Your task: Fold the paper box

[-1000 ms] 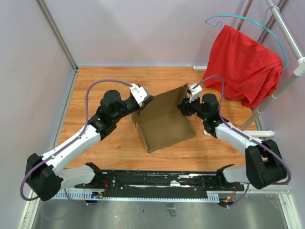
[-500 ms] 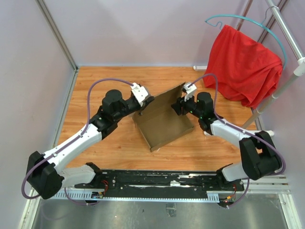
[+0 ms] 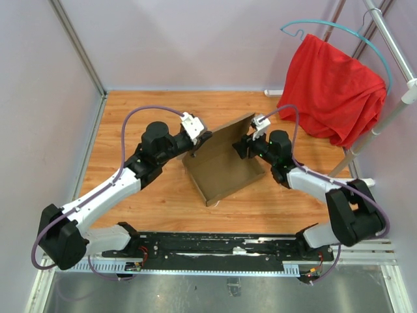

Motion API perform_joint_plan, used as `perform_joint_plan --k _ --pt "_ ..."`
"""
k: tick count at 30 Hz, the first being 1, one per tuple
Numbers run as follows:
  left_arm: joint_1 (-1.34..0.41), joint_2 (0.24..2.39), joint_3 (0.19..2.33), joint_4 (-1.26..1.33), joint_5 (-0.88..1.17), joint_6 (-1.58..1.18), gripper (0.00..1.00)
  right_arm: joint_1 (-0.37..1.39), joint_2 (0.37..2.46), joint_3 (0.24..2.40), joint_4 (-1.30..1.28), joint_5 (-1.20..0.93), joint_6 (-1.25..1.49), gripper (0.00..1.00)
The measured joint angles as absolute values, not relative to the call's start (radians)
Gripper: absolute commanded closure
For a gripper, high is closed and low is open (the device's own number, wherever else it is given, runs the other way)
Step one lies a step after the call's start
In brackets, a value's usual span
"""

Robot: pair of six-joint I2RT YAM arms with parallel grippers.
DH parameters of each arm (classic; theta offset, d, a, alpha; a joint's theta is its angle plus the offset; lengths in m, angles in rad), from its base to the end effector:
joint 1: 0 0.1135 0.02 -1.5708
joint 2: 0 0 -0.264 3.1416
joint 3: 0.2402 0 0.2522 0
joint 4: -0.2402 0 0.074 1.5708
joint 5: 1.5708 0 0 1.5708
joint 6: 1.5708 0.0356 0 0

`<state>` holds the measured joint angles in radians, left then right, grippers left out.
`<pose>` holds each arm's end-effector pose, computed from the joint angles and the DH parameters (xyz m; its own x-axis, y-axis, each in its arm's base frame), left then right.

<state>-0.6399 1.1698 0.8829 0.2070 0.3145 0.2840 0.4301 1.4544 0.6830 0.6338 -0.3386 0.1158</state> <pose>0.2151 -0.1739 0.3362 0.1670 0.2079 -0.9638 0.8005 0.5421 0.2556 0.2799 0.1414 0.2332 -0.2038 0.0264 -0.9786 -0.6733 0.7219 0.1597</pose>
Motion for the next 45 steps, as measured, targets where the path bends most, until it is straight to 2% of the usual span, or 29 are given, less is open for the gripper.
perform_joint_plan --k 10,16,21,26,33,39,45 --pt "-0.64 1.158 0.899 0.178 0.32 0.292 1.0 0.452 1.092 0.487 0.618 -0.212 0.12 0.44" --pt "-0.64 1.153 0.9 0.16 0.354 0.294 1.0 0.459 0.944 0.402 0.551 -0.197 0.121 0.45" --pt "-0.64 1.15 0.9 0.155 0.37 0.293 1.0 0.585 0.874 0.348 0.521 -0.183 0.115 0.46" --pt "-0.64 1.15 0.9 0.155 0.372 0.289 1.0 0.82 0.971 0.348 0.589 -0.084 0.095 0.46" --pt "-0.64 1.159 0.921 0.143 0.36 0.278 1.0 1.056 1.266 0.411 0.791 0.123 0.037 0.45" --pt "-0.64 1.165 0.935 0.133 0.36 0.265 1.0 1.127 1.476 0.543 0.98 0.203 -0.002 0.44" --pt "-0.64 1.166 0.935 0.133 0.359 0.264 1.0 1.147 1.579 0.623 1.065 0.219 -0.011 0.44"
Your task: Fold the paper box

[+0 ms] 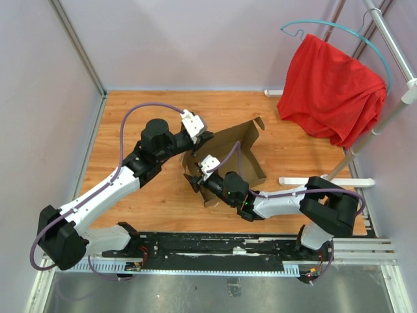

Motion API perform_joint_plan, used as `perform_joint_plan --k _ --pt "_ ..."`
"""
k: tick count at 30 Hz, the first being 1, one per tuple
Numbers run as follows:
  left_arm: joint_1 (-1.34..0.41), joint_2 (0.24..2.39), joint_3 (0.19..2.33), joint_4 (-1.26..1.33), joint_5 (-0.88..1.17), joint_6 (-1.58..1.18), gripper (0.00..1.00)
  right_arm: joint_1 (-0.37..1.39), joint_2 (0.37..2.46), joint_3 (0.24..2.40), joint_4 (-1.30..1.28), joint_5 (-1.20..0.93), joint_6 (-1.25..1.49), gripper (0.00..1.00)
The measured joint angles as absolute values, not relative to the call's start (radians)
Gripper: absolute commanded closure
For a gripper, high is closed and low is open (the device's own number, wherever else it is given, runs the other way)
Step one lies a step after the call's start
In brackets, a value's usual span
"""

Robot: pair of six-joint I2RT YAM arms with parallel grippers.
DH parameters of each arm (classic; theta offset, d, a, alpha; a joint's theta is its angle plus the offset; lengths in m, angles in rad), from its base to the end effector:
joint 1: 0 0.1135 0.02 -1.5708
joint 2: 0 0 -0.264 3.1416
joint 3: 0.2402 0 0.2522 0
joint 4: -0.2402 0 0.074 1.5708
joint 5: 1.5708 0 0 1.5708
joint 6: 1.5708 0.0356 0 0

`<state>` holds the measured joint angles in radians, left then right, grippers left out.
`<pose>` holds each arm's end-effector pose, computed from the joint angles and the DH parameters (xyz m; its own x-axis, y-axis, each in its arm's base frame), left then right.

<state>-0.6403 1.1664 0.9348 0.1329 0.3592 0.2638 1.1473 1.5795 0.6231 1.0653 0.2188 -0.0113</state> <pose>0.2131 -0.1744 0.3478 0.1427 0.1981 -0.9697 0.8314 0.5076 0.2260 0.1388 0.2891 0.2237 0.0537 0.0923 -0.9943 -0.8007 0.5990 0.0124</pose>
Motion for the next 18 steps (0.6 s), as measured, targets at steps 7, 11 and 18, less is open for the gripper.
perform_joint_plan --k 7,11,18 --pt "-0.64 1.168 0.935 0.134 0.357 0.264 1.0 1.177 1.599 0.633 1.098 0.217 -0.029 0.45" --pt "-0.64 1.168 0.935 0.133 0.356 0.264 1.0 1.192 1.634 0.662 1.103 0.228 -0.037 0.48" --pt "-0.64 1.168 0.935 0.133 0.356 0.264 1.0 1.203 1.734 0.729 1.131 0.373 -0.069 0.61"
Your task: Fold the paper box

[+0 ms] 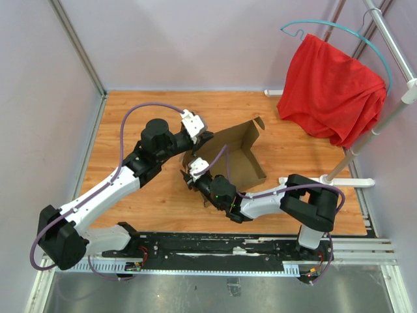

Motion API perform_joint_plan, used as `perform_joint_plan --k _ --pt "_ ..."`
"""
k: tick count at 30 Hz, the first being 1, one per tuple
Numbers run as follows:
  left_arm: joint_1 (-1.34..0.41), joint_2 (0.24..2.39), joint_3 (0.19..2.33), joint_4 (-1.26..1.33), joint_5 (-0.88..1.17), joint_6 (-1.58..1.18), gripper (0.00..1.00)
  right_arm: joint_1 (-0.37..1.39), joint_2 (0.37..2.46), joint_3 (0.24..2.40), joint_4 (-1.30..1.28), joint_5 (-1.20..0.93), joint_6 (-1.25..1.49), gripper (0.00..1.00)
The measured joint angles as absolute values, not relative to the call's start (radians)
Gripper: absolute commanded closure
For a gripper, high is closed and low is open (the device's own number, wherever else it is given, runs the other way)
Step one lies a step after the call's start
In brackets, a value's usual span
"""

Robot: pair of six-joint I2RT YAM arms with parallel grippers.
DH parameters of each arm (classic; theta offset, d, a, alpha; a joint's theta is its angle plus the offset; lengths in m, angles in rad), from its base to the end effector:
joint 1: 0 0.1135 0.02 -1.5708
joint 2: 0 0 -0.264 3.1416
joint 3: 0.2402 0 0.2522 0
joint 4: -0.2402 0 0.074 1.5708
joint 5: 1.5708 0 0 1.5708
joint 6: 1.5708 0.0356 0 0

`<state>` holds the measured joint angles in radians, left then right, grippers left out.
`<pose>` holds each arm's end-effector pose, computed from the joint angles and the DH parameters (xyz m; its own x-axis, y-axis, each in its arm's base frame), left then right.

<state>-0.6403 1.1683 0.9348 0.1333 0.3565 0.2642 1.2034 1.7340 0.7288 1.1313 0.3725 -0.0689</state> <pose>0.2136 -0.1746 0.3474 0.1415 0.1998 -0.9696 0.8302 0.5095 0.2261 0.1382 0.3230 0.2128 0.0960 0.0709 -0.9929 -0.7347 0.6780 -0.0226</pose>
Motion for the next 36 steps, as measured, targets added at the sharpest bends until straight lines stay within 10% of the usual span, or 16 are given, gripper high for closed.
perform_joint_plan --k 36 --pt "-0.642 1.188 0.958 0.085 0.397 0.26 1.0 1.102 1.686 0.692 1.171 0.495 -0.072 0.61"
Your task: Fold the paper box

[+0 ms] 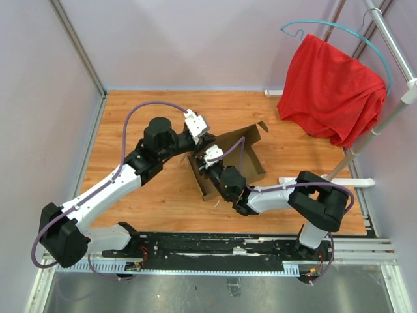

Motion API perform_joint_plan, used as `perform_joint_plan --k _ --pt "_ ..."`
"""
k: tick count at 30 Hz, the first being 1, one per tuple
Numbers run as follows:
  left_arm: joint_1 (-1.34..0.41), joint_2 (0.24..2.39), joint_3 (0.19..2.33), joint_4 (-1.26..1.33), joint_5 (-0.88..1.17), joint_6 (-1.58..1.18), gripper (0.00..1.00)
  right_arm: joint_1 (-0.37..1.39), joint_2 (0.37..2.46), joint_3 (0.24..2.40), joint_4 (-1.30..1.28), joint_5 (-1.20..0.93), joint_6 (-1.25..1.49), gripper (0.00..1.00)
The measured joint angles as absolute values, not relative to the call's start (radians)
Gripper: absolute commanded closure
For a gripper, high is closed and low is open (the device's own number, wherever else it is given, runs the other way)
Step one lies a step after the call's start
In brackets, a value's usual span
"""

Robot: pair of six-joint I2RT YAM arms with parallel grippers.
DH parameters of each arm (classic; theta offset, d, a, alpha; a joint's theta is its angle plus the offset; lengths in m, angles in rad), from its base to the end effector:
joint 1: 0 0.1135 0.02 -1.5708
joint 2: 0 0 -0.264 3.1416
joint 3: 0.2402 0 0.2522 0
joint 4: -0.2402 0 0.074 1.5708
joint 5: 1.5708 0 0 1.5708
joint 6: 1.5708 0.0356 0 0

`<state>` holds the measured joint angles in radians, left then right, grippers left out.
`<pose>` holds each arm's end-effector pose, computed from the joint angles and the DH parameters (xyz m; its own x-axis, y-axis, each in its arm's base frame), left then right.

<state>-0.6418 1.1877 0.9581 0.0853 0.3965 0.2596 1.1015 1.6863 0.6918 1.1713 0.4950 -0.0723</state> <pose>0.2154 -0.1782 0.3457 0.1090 0.2141 -0.9707 0.8591 0.4709 0.2004 0.1679 0.2937 0.2216 0.1208 0.0976 -0.9879 -0.5661 0.8243 0.0122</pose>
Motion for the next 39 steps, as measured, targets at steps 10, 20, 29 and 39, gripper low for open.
perform_joint_plan --k 10,20,29,39 --pt "-0.643 1.207 0.96 0.073 0.406 0.236 1.0 1.076 1.56 0.601 1.07 0.294 0.02 0.5" --pt "-0.644 1.215 0.959 0.062 0.401 0.227 1.0 1.097 0.978 0.462 0.651 0.419 0.061 0.46" --pt "-0.686 1.215 0.959 0.028 0.376 0.231 1.0 0.87 0.677 0.582 0.168 0.542 0.094 0.47" --pt "-0.788 1.213 0.852 0.039 0.312 0.176 0.94 0.737 0.867 0.876 -0.133 0.443 0.143 0.38"
